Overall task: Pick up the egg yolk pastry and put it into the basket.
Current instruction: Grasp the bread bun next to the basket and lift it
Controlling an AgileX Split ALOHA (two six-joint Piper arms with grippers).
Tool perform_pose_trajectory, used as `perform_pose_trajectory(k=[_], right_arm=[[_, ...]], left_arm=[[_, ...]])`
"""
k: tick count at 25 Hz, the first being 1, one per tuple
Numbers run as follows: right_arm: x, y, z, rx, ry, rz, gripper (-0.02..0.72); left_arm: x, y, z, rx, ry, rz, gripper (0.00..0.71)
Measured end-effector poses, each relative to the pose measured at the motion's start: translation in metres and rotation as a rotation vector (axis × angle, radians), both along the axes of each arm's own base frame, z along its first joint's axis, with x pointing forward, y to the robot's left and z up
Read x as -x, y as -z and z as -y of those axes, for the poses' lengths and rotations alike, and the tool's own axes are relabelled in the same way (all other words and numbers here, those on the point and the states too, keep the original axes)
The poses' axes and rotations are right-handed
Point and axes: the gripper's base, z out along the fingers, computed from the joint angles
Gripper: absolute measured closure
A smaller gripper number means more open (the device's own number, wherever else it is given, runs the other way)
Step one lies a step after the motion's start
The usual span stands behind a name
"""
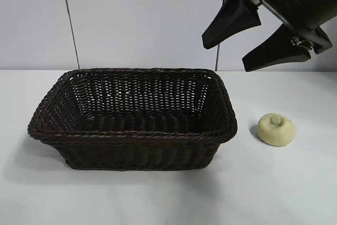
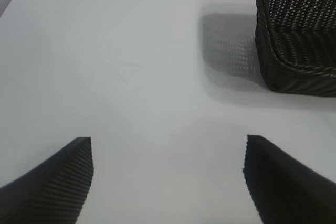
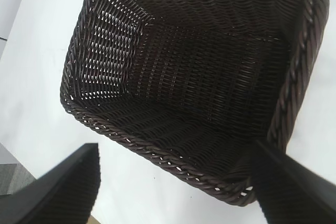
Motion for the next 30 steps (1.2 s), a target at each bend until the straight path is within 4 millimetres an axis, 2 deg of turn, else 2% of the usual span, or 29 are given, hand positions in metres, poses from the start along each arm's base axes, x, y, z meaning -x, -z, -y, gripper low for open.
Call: perform_pose_trajectory(k=[6, 9, 14, 22, 26, 30], right_arm=[[0.0, -0.001, 0.0, -0.01, 0.012, -0.015, 0.136], [-0.003, -0.009, -0.001, -0.011, 0.014, -0.029, 0.136], [-0.019, -0.03, 0.0, 0.069, 0.021, -0.048, 0.136], [-0.048, -0.021, 0.006, 0.266, 0.025, -0.158, 0.136], [-0.058, -0.009, 0.023, 0.306, 0.077, -0.214, 0.136], [-0.067, -0.004, 0.054, 0.315, 0.165, -0.241, 0.136]], left_arm=[[0.0, 0.0, 0.0, 0.0, -0.001, -0.001, 0.139], [0.0, 0.0, 0.0, 0.0, -0.001, -0.001, 0.139], [0.0, 0.0, 0.0, 0.0, -0.001, -0.002, 0.139], [0.0, 0.0, 0.0, 0.0, -0.001, -0.002, 0.139], [0.0, 0.0, 0.0, 0.0, -0.001, -0.002, 0.139], [0.0, 0.0, 0.0, 0.0, -0.001, -0.002, 0.139]])
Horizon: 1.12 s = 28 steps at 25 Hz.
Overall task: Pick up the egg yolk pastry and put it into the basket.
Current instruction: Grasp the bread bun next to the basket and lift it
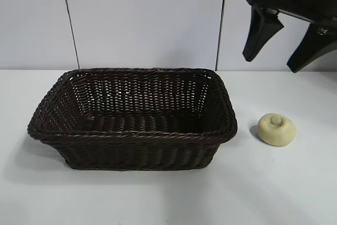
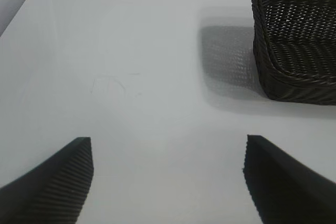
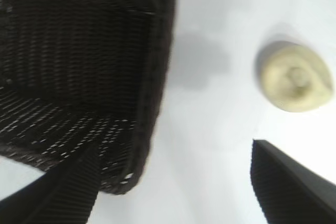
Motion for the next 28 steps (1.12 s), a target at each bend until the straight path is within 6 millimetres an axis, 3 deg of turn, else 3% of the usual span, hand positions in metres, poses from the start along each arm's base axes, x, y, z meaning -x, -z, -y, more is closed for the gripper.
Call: perform_pose_trajectory(k=[5, 13, 28], right_arm=[[-0.004, 0.0, 0.033, 0.013, 0.091, 0.002, 0.136], [-0.011, 0.007, 0.034, 0.015, 0.097, 0.01, 0.136], [-0.049, 0.11, 0.032, -0.01, 0.152, -0.161, 0.136]], left_arm=[[0.0, 0.0, 0.0, 0.0, 0.0, 0.0, 0.139], [0.0, 0.0, 0.0, -0.001, -0.001, 0.0, 0.139], [0.0, 0.0, 0.0, -0.001, -0.001, 0.0, 0.139]])
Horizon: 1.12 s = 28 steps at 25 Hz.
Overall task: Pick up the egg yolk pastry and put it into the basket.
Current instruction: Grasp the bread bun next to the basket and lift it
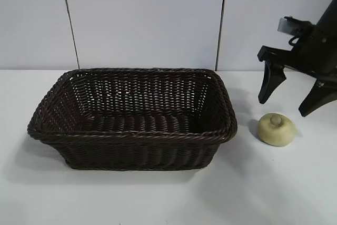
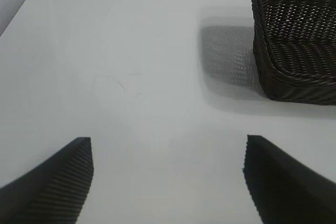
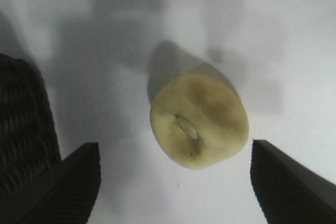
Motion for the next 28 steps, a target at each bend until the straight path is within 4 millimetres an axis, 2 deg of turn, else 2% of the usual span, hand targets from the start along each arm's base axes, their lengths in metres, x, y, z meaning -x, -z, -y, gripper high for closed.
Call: perform_pose_trajectory(k=[5, 12, 14, 17, 19, 24, 28], right_arm=[[-0.005, 0.023, -0.001, -0.012, 0.021, -0.032, 0.153], [-0.007, 0.027, 0.0, -0.008, 0.028, -0.022, 0.31], [-0.007, 0.027, 0.0, -0.002, 0.023, -0.022, 0.39], [-0.007, 0.027, 0.001, 0.006, 0.017, -0.023, 0.579], [-0.006, 0.027, 0.001, 0.006, 0.014, -0.03, 0.636], [-0.002, 0.021, 0.0, 0.001, -0.002, -0.049, 0.643], [0.004, -0.013, 0.0, 0.0, -0.03, 0.011, 0.65]], left_arm=[[0.0, 0.0, 0.0, 0.0, 0.0, 0.0, 0.139], [0.0, 0.0, 0.0, 0.0, 0.0, 0.0, 0.139], [0.0, 0.0, 0.0, 0.0, 0.0, 0.0, 0.139], [0.0, 0.0, 0.0, 0.0, 0.0, 0.0, 0.139], [0.0, 0.0, 0.0, 0.0, 0.0, 0.0, 0.139], [0.0, 0.0, 0.0, 0.0, 0.0, 0.0, 0.139], [0.0, 0.0, 0.0, 0.0, 0.0, 0.0, 0.139]])
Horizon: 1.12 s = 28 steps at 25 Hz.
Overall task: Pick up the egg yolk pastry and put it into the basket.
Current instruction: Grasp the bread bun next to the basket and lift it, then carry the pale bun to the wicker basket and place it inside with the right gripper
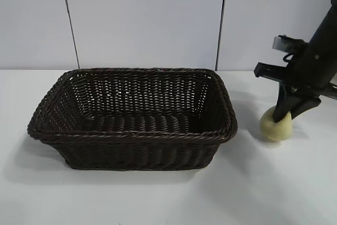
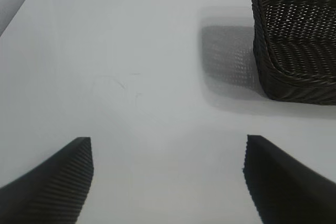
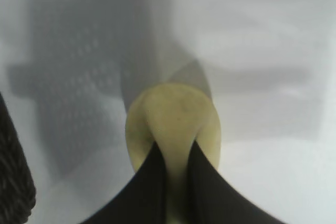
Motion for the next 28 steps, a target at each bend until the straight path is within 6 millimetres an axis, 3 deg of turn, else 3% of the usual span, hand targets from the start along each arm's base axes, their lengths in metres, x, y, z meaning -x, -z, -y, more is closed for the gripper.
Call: perform_pose_trajectory(k=[8, 12, 15, 28], right_arm=[[0.027, -0.088, 0.0, -0.007, -0.017, 0.199, 0.65], [0.038, -0.109, -0.004, -0.051, -0.01, 0.233, 0.65], [0.041, -0.113, -0.014, -0.071, -0.03, 0.242, 0.65], [0.064, -0.124, -0.142, -0.223, -0.281, 0.4, 0.65]], left_arm=[[0.0, 0.0, 0.0, 0.0, 0.0, 0.0, 0.139], [0.0, 0.0, 0.0, 0.0, 0.0, 0.0, 0.139], [0.0, 0.0, 0.0, 0.0, 0.0, 0.0, 0.139], [0.0, 0.0, 0.0, 0.0, 0.0, 0.0, 0.139]])
